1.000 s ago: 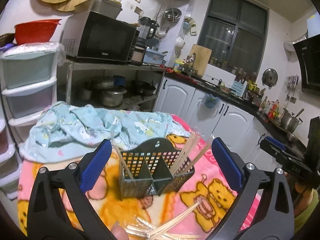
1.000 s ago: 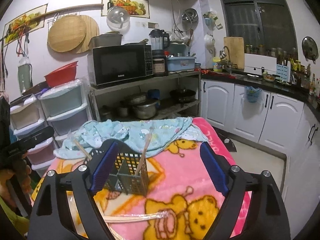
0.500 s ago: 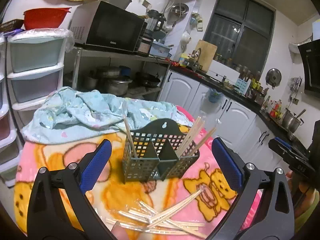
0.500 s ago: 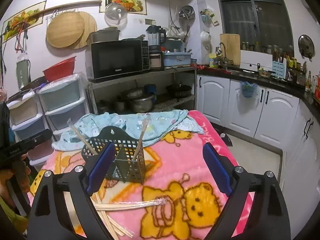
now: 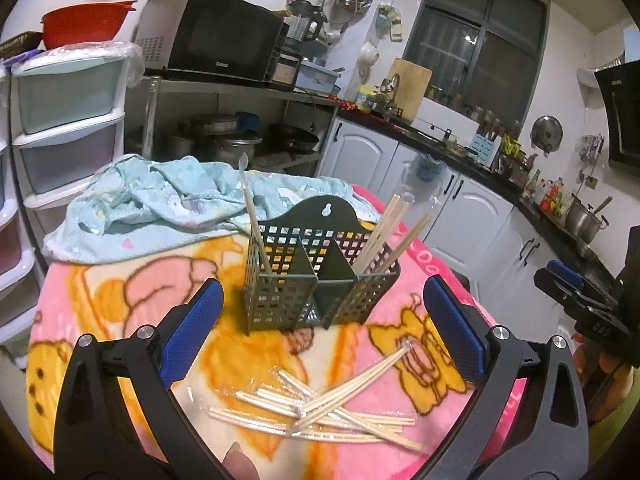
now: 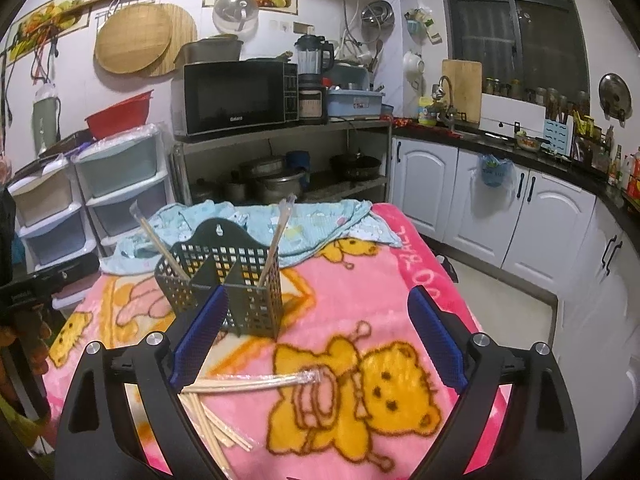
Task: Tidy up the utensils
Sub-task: 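Move both open tools back toward the remaining chopsticks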
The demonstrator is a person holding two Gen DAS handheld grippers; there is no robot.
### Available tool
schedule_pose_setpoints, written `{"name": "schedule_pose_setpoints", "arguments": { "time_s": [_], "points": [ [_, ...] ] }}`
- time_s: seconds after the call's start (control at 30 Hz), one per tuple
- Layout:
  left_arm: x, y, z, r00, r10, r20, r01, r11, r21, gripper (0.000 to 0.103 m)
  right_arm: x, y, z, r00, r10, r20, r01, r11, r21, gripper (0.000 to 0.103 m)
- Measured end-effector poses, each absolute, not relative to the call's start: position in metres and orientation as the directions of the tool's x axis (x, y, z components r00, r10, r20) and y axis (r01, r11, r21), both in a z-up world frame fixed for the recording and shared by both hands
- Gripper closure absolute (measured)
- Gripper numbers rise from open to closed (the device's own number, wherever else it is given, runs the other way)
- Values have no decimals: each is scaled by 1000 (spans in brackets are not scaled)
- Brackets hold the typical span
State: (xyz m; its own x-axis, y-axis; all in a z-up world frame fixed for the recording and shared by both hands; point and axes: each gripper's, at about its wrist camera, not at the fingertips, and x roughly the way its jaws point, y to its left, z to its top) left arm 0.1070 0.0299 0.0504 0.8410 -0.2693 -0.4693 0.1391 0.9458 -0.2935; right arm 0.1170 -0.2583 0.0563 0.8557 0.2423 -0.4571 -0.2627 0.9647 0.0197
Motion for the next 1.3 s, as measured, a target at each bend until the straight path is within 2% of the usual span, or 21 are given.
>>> {"name": "schedule_pose_setpoints", "arguments": {
  "time_s": [0.57,1.2,1.3],
  "points": [
    [98,29,15,799,-276,-535,132,947,-291,11,125,-260,16,808,238,-540,-279,960,5,14],
    [93,54,-53,692,-245,-679,66,958,-279,11,145,-240,-41,722,214,-658,-306,952,-26,14],
    [91,58,-62,675,-242,-698,56,959,-278,17,148,-237,-50,710,206,-673,-312,949,-38,15]
  ]
}}
